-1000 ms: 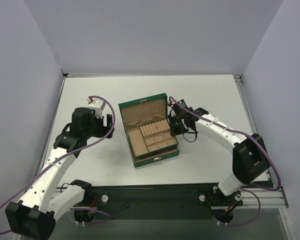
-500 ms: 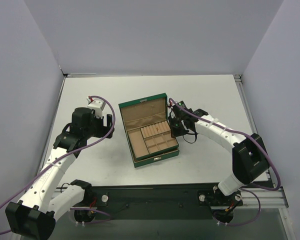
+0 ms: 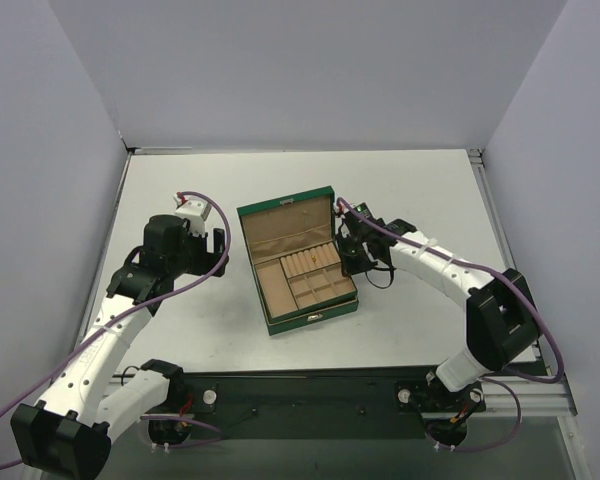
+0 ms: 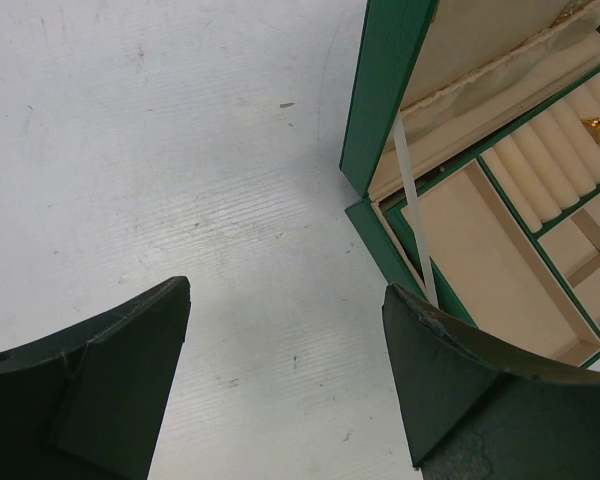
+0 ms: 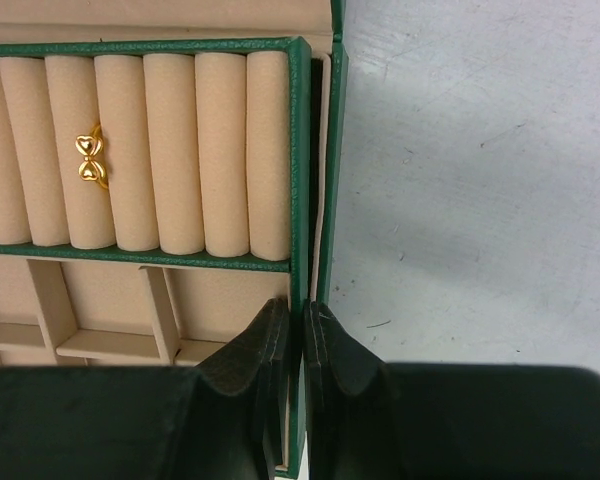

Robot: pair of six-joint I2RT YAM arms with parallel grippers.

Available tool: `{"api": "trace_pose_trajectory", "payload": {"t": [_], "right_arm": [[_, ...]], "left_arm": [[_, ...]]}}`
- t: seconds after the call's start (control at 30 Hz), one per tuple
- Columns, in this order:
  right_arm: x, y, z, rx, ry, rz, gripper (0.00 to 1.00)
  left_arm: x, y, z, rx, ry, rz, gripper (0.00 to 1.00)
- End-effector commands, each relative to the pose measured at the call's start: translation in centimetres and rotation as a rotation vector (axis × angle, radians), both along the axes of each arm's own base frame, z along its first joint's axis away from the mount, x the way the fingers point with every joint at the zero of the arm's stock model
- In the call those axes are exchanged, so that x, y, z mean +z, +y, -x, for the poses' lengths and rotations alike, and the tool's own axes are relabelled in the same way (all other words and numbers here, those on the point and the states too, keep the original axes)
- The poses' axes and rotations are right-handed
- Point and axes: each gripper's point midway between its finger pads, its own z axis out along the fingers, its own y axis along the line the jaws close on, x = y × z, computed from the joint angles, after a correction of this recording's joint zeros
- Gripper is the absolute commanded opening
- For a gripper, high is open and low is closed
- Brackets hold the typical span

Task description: Organize the mixed jewelry

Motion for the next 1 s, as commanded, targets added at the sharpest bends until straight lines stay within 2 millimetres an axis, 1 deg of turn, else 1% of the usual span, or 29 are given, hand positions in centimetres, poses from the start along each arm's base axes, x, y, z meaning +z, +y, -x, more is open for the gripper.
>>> {"api": "trace_pose_trajectory", "payload": {"t": [0.0, 0.1, 0.2, 0.6, 0.97], "right_arm": [[2.0, -0.3, 0.3, -0.023, -0.048, -0.02, 0.0], [2.3, -0.2, 0.4, -0.022, -0.051, -0.029, 0.0], [2.1, -0.3, 0.5, -0.026, -0.043, -0.027, 0.0], [0.3, 0.5, 0.4, -0.03, -0.016, -0.045, 0.0], [0.0, 0.9, 0.5, -0.03, -0.012, -0.045, 0.0]], "left_arm": [[0.9, -0.1, -0.6, -0.001, -0.04, 0.008, 0.88], [1.0, -0.1, -0.7, -0.002, -0.041, 0.009, 0.88], [1.0, -0.1, -0.7, -0.002, -0.041, 0.009, 0.88], [0.9, -0.1, -0.6, -0.002, -0.04, 0.009, 0.88], [0.7, -0.2, -0.7, -0.007, -0.033, 0.01, 0.88]]}}
